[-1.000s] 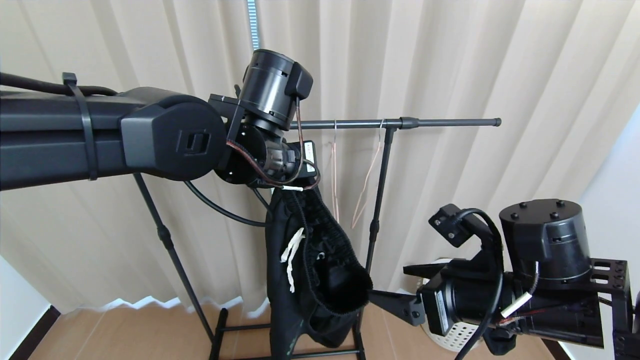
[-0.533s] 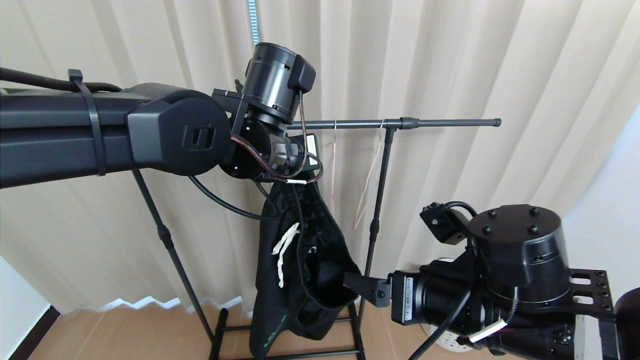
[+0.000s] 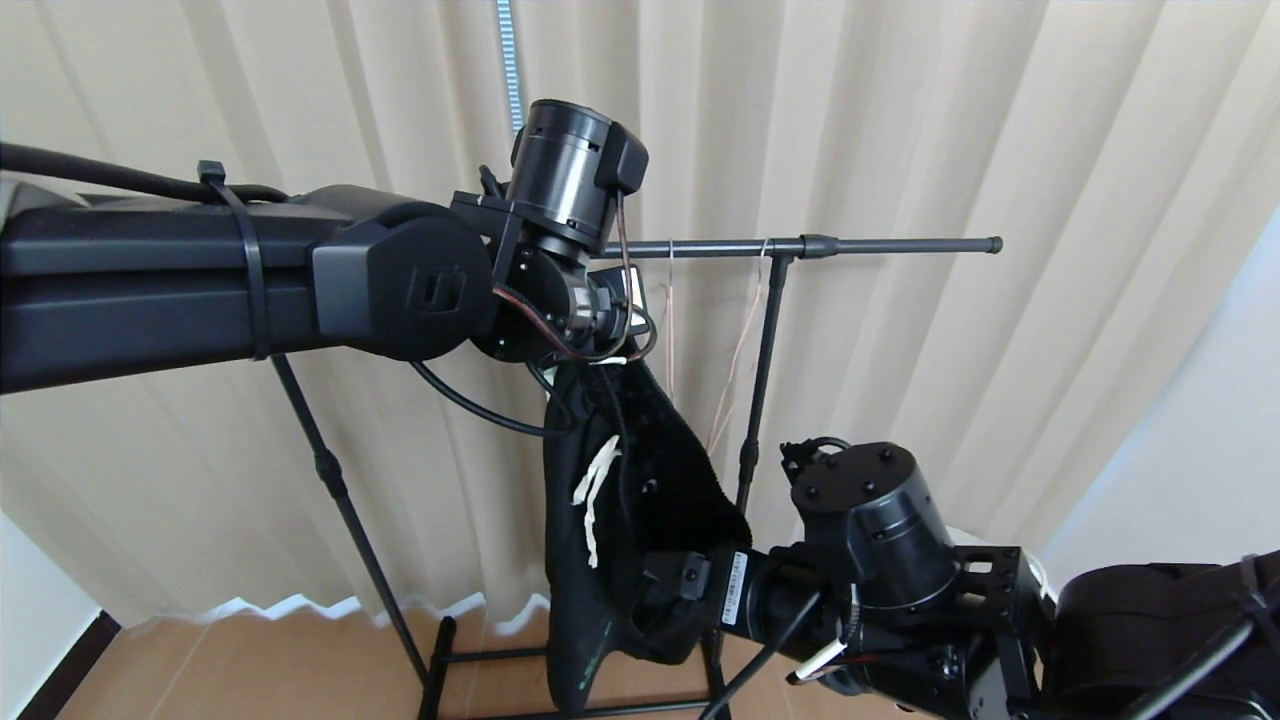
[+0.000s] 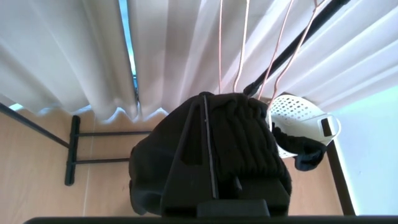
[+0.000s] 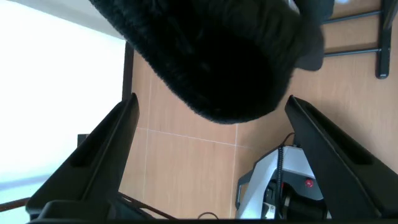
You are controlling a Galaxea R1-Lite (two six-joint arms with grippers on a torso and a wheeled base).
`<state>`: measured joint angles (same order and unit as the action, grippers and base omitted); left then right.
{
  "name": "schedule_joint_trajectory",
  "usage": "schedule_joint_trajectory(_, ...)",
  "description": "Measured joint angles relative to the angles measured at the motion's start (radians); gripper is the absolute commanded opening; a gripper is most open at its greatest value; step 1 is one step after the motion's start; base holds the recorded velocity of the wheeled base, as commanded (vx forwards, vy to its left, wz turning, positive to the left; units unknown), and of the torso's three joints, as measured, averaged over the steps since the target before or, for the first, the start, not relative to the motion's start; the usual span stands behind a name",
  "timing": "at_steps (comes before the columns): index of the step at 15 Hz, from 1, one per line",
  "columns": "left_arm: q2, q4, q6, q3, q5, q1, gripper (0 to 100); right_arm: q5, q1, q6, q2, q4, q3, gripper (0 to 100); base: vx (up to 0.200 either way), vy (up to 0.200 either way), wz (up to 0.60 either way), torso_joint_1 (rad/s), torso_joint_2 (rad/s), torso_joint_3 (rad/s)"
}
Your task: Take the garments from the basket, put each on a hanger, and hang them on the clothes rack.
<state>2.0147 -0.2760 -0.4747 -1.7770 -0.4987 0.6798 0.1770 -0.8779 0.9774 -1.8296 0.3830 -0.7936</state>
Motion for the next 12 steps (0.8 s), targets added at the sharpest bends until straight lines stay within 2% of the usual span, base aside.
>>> schedule_joint_trajectory(3,0.003,0.006,-0.006,-0.003,-0.001,0.001,0,0.0,0.022,0.035,-0.049,0.0,-0.016,100,0.0,0.0,0.0,0.0,0.0,0.0)
schedule_joint_trajectory(7,0.005,0.004,-0.013,-0.015,-0.001,0.001,0,0.001,0.059,0.039,-0.09,0.001,-0.024,100,0.0,0.0,0.0,0.0,0.0,0.0)
schedule_joint_trajectory(12,0.021,0.004,-0.015,-0.041,-0.002,-0.001,0,0.001,0.065,0.041,-0.109,-0.002,-0.008,100,0.0,0.0,0.0,0.0,0.0,0.0)
